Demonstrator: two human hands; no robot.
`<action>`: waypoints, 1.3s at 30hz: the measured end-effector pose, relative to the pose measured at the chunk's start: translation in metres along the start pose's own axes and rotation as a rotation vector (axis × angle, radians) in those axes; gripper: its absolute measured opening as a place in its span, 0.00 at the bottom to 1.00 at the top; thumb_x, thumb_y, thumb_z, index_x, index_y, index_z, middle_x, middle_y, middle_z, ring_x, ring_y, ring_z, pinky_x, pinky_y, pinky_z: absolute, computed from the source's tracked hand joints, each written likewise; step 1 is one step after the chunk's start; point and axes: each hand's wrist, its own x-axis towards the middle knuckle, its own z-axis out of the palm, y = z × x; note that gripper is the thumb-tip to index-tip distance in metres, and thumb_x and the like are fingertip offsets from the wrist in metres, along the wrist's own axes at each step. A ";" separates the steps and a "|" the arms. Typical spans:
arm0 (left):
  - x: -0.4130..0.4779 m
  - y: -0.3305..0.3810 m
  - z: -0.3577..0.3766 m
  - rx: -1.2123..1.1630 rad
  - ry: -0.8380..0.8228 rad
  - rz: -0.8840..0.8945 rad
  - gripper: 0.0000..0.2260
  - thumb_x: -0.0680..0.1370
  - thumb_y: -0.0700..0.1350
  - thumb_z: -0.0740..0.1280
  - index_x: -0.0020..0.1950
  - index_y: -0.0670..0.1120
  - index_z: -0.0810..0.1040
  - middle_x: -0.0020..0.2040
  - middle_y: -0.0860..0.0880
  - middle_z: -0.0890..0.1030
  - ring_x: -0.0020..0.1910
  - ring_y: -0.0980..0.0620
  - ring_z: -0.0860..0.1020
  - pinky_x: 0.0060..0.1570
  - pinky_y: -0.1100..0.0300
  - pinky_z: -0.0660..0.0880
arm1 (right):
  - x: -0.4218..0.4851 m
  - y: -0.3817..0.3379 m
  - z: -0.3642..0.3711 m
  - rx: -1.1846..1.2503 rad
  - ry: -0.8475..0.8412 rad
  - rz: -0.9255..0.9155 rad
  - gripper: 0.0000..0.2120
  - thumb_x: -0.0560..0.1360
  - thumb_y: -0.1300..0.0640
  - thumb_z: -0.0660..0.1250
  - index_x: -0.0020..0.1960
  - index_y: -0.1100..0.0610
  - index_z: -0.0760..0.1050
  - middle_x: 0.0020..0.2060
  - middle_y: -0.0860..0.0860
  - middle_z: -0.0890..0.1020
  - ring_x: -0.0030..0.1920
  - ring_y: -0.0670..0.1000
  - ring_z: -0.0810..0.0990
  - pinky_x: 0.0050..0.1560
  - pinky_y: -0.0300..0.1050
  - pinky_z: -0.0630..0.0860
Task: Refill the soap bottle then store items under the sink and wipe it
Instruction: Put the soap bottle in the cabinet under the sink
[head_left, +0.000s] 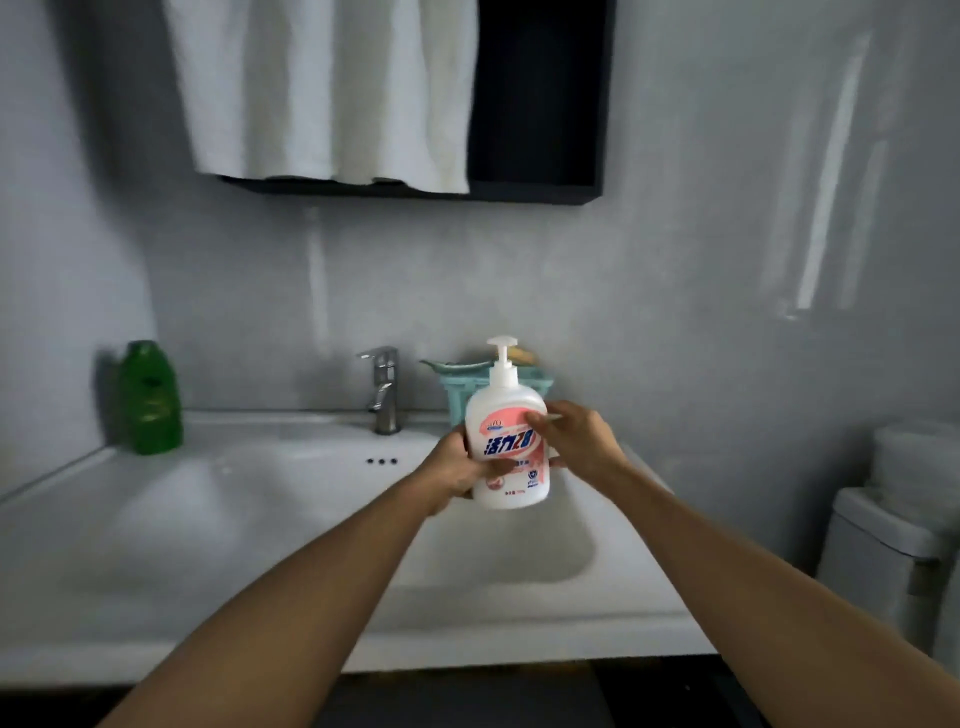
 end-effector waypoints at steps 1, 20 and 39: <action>-0.010 0.004 -0.016 0.026 0.023 0.006 0.15 0.72 0.37 0.74 0.55 0.48 0.75 0.53 0.46 0.81 0.50 0.46 0.79 0.44 0.52 0.78 | 0.001 -0.008 0.013 0.048 -0.039 -0.015 0.04 0.73 0.51 0.70 0.46 0.49 0.79 0.45 0.55 0.83 0.45 0.55 0.83 0.44 0.59 0.81; -0.321 -0.015 -0.253 0.191 0.424 -0.148 0.15 0.72 0.34 0.72 0.53 0.49 0.75 0.50 0.48 0.82 0.50 0.49 0.81 0.50 0.48 0.80 | -0.162 -0.157 0.268 0.190 -0.702 -0.275 0.21 0.69 0.52 0.73 0.59 0.59 0.74 0.49 0.54 0.81 0.49 0.54 0.81 0.45 0.53 0.82; -0.349 -0.226 -0.250 0.066 0.269 -0.356 0.25 0.71 0.31 0.72 0.64 0.47 0.71 0.53 0.52 0.79 0.52 0.57 0.79 0.40 0.68 0.79 | -0.229 -0.008 0.373 -0.087 -0.947 0.132 0.32 0.62 0.59 0.79 0.63 0.57 0.71 0.56 0.54 0.80 0.53 0.54 0.80 0.48 0.55 0.81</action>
